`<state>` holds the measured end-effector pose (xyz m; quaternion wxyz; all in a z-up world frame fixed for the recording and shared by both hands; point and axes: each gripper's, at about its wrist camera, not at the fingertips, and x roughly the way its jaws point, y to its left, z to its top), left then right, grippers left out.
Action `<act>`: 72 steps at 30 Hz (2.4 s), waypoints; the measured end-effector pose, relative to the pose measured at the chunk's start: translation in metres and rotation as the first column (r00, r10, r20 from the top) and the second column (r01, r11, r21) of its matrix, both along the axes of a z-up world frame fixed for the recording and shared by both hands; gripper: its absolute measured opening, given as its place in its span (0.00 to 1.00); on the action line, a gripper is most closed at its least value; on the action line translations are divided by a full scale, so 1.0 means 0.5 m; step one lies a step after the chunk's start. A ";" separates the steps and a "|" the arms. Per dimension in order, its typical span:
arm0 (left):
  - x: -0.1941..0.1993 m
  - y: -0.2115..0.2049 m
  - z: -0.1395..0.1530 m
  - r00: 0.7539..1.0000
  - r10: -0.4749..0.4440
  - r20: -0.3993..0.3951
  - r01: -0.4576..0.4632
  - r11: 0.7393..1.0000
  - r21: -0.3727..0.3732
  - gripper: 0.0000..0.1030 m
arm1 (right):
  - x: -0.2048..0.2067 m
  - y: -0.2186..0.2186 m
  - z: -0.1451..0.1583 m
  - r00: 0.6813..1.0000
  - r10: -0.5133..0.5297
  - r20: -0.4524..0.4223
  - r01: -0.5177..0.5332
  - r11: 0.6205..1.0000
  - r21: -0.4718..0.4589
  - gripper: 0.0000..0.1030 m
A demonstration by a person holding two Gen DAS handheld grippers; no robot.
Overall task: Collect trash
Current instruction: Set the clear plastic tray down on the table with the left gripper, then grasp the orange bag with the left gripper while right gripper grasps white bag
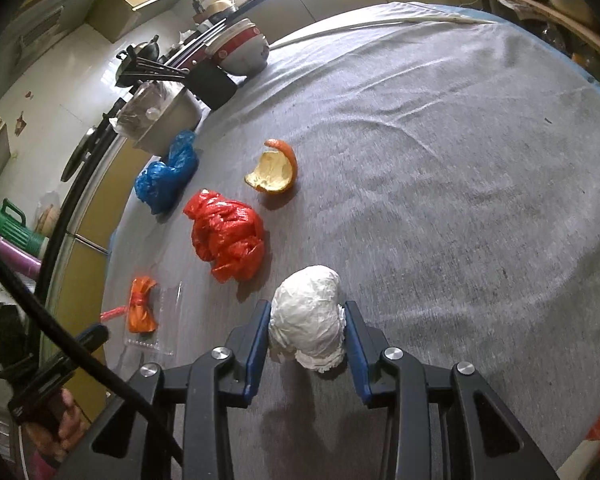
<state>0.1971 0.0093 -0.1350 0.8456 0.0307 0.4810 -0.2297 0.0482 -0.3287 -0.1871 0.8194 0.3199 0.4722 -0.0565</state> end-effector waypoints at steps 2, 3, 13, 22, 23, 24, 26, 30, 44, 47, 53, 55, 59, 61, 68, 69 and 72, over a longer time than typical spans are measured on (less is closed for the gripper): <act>0.008 -0.003 -0.014 1.000 0.002 -0.026 -0.002 1.000 -0.004 0.61 | -0.003 0.000 0.000 1.000 0.005 0.000 -0.005 1.000 -0.002 0.37; 0.010 -0.010 -0.017 1.000 -0.003 -0.027 0.003 1.000 -0.001 0.61 | -0.004 0.000 -0.002 1.000 0.006 -0.002 -0.006 1.000 -0.002 0.37; 0.075 -0.082 -0.060 0.995 -0.007 -0.102 0.012 0.999 0.045 0.36 | -0.011 0.002 0.014 0.999 0.019 0.041 -0.018 0.999 -0.030 0.37; 0.041 -0.052 -0.052 0.996 0.032 -0.078 -0.031 0.999 0.004 0.34 | -0.030 -0.002 0.040 0.997 0.012 0.083 -0.010 1.000 -0.029 0.37; 0.030 -0.050 -0.044 0.997 0.037 -0.065 -0.036 0.999 0.007 0.34 | -0.030 0.001 0.045 0.996 0.016 0.089 -0.014 0.999 -0.032 0.37; 0.021 -0.046 -0.032 0.998 0.039 -0.049 -0.038 0.999 0.007 0.34 | -0.036 0.005 0.052 0.995 0.023 0.100 -0.018 0.999 -0.043 0.37; -0.006 -0.040 -0.004 0.999 0.045 -0.007 -0.045 0.999 0.002 0.34 | -0.047 0.012 0.065 0.993 0.032 0.116 -0.023 0.997 -0.075 0.37; -0.063 -0.051 0.054 0.996 0.045 0.071 -0.044 0.999 -0.010 0.34 | -0.073 0.022 0.086 0.989 0.049 0.143 -0.034 0.994 -0.107 0.37; -0.230 -0.253 0.163 0.964 -0.120 0.238 0.100 0.991 0.093 0.34 | -0.193 -0.016 0.157 0.976 0.032 0.217 0.012 0.980 -0.200 0.37; -0.253 -0.276 0.177 0.953 -0.135 0.272 0.103 0.987 0.127 0.34 | -0.219 -0.028 0.169 0.972 0.027 0.234 0.022 0.979 -0.203 0.37; -0.285 -0.316 0.190 0.944 -0.160 0.290 0.115 0.980 0.164 0.34 | -0.245 -0.035 0.182 0.966 0.032 0.258 0.026 0.976 -0.218 0.37; -0.293 -0.328 0.191 0.940 -0.166 0.299 0.117 0.977 0.176 0.34 | -0.253 -0.041 0.184 0.964 0.024 0.264 0.033 0.977 -0.210 0.37; -0.301 -0.345 0.191 0.939 -0.175 0.295 0.124 0.975 0.186 0.34 | -0.266 -0.055 0.182 0.964 0.007 0.268 0.049 0.978 -0.203 0.37; -0.302 -0.352 0.188 0.938 -0.182 0.294 0.128 0.972 0.195 0.34 | -0.274 -0.061 0.182 0.964 -0.004 0.267 0.058 0.979 -0.194 0.37; -0.308 -0.371 0.179 0.939 -0.196 0.281 0.141 0.969 0.204 0.34 | -0.282 -0.075 0.179 0.964 -0.026 0.263 0.076 0.981 -0.181 0.37; -0.309 -0.373 0.178 0.939 -0.197 0.283 0.141 0.968 0.206 0.34 | -0.282 -0.075 0.178 0.964 -0.027 0.263 0.076 0.981 -0.178 0.37; -0.308 -0.375 0.175 0.937 -0.197 0.287 0.138 0.967 0.215 0.34 | -0.278 -0.072 0.178 0.966 -0.021 0.259 0.071 0.981 -0.183 0.37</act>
